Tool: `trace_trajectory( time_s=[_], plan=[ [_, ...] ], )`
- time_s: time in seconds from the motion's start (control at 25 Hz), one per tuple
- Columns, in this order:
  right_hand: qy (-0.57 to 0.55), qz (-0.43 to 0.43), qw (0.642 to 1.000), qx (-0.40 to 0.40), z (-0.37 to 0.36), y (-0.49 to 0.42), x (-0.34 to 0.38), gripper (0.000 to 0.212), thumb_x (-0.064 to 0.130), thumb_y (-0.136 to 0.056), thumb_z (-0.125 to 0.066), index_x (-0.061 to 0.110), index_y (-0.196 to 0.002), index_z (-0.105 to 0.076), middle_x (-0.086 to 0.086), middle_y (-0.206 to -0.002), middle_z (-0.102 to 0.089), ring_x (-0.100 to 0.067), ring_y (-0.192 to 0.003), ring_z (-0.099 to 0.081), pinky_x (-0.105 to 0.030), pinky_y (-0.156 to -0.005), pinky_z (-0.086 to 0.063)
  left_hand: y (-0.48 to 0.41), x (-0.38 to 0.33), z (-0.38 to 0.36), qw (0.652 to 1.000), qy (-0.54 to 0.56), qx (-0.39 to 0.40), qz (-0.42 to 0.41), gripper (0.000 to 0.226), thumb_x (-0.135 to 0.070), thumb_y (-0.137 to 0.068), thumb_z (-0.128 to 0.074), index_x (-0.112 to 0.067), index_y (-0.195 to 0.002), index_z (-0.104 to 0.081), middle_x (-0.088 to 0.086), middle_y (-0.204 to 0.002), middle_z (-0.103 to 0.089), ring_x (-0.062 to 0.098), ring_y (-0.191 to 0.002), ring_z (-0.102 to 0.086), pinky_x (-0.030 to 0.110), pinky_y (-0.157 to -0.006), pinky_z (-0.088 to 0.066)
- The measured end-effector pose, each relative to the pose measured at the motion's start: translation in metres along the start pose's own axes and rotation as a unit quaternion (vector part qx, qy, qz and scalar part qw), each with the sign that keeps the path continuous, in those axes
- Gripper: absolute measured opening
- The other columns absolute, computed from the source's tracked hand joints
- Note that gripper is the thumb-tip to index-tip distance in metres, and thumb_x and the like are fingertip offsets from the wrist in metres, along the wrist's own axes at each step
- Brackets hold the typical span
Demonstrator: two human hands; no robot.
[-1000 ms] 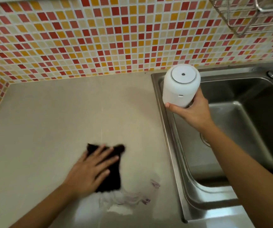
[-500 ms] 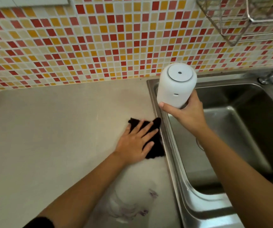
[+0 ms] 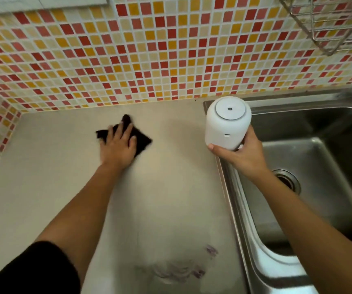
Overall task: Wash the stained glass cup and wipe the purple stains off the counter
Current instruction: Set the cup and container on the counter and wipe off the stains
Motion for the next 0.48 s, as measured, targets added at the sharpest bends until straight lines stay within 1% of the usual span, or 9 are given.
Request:
trace_trajectory(
  time_s=[0.04, 0.12, 0.16, 0.2, 0.24, 0.28, 0.36, 0.4, 0.48],
  plan=[
    [0.000, 0.000, 1.000, -0.002, -0.007, 0.000, 0.002, 0.085, 0.048, -0.052, -0.084, 0.040, -0.124, -0.039, 0.030, -0.110, -0.053, 0.016, -0.102, -0.051, -0.011, -0.079, -0.047, 0.000, -0.018, -0.005, 0.999, -0.010, 0.004, -0.046, 0.050, -0.041, -0.099, -0.025, -0.034, -0.148, -0.016, -0.004, -0.159, -0.010, 0.023, -0.146, -0.004, 0.050, -0.115, -0.008],
    [0.014, 0.008, 1.000, -0.013, -0.017, -0.002, 0.005, 0.085, 0.047, -0.051, -0.085, 0.034, -0.124, -0.042, 0.012, -0.118, -0.054, -0.001, -0.109, -0.053, -0.030, -0.089, -0.051, 0.037, -0.043, -0.015, 0.982, -0.039, 0.004, -0.184, 0.049, -0.041, -0.098, -0.029, -0.035, -0.147, -0.022, -0.005, -0.157, -0.017, 0.022, -0.145, -0.011, 0.048, -0.113, -0.017],
    [0.026, 0.012, 1.000, -0.014, -0.023, -0.004, 0.006, 0.085, 0.045, -0.051, -0.085, 0.030, -0.124, -0.043, 0.004, -0.122, -0.052, -0.009, -0.112, -0.052, -0.039, -0.093, -0.050, 0.066, -0.042, -0.017, 0.968, -0.053, -0.007, -0.244, 0.048, -0.042, -0.097, -0.030, -0.034, -0.145, -0.029, -0.004, -0.155, -0.024, 0.023, -0.144, -0.018, 0.049, -0.110, -0.024],
    [0.027, 0.012, 1.000, -0.006, -0.030, -0.007, 0.007, 0.085, 0.043, -0.052, -0.086, 0.028, -0.124, -0.045, 0.001, -0.124, -0.051, -0.014, -0.113, -0.051, -0.043, -0.096, -0.048, 0.097, -0.031, -0.019, 0.957, -0.052, -0.020, -0.283, 0.048, -0.042, -0.096, -0.031, -0.033, -0.143, -0.035, -0.003, -0.153, -0.030, 0.024, -0.142, -0.025, 0.050, -0.107, -0.030],
    [0.014, 0.010, 1.000, 0.010, -0.039, -0.008, 0.008, 0.084, 0.041, -0.052, -0.086, 0.028, -0.124, -0.046, 0.000, -0.125, -0.052, -0.015, -0.114, -0.052, -0.044, -0.096, -0.048, 0.131, -0.015, -0.023, 0.952, -0.045, -0.017, -0.301, 0.048, -0.043, -0.095, -0.030, -0.032, -0.142, -0.038, -0.003, -0.151, -0.033, 0.024, -0.141, -0.028, 0.049, -0.104, -0.032],
    [-0.003, 0.007, 1.000, 0.026, -0.048, -0.009, 0.009, 0.083, 0.039, -0.052, -0.087, 0.028, -0.123, -0.047, -0.001, -0.125, -0.054, -0.015, -0.113, -0.054, -0.044, -0.096, -0.048, 0.164, 0.005, -0.027, 0.954, -0.034, -0.005, -0.299, 0.049, -0.044, -0.096, -0.027, -0.034, -0.143, -0.036, -0.004, -0.152, -0.032, 0.022, -0.141, -0.027, 0.047, -0.105, -0.030],
    [-0.025, -0.003, 0.998, 0.050, -0.069, -0.009, 0.008, 0.079, 0.037, -0.051, -0.088, 0.029, -0.119, -0.049, -0.002, -0.123, -0.057, -0.016, -0.110, -0.056, -0.045, -0.093, -0.050, 0.215, 0.053, -0.030, 0.963, -0.017, 0.014, -0.269, 0.050, -0.046, -0.097, -0.022, -0.037, -0.146, -0.026, -0.007, -0.154, -0.028, 0.017, -0.144, -0.018, 0.040, -0.107, -0.021],
    [-0.027, -0.011, 0.998, 0.060, -0.080, -0.009, 0.006, 0.080, 0.039, -0.049, -0.087, 0.028, -0.119, -0.049, -0.002, -0.123, -0.057, -0.016, -0.110, -0.056, -0.045, -0.092, -0.051, 0.223, 0.075, -0.025, 0.971, -0.018, 0.016, -0.238, 0.050, -0.048, -0.097, -0.019, -0.039, -0.146, -0.023, -0.008, -0.154, -0.026, 0.015, -0.145, -0.015, 0.039, -0.108, -0.019],
    [-0.018, -0.025, 0.997, 0.071, -0.098, -0.008, 0.004, 0.087, 0.045, -0.047, -0.086, 0.027, -0.123, -0.047, 0.000, -0.124, -0.055, -0.016, -0.111, -0.055, -0.042, -0.093, -0.050, 0.204, 0.105, -0.013, 0.988, -0.018, 0.021, -0.149, 0.053, -0.053, -0.095, -0.014, -0.039, -0.146, -0.022, -0.008, -0.154, -0.025, 0.013, -0.145, -0.012, 0.044, -0.108, -0.022]
  ],
)
Point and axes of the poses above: each hand's wrist, its own y-axis away from the middle knuckle, its own z-axis out of the back of the hand, x = y × z, the point moved 2 cm from there along -y, towards the middle knuckle
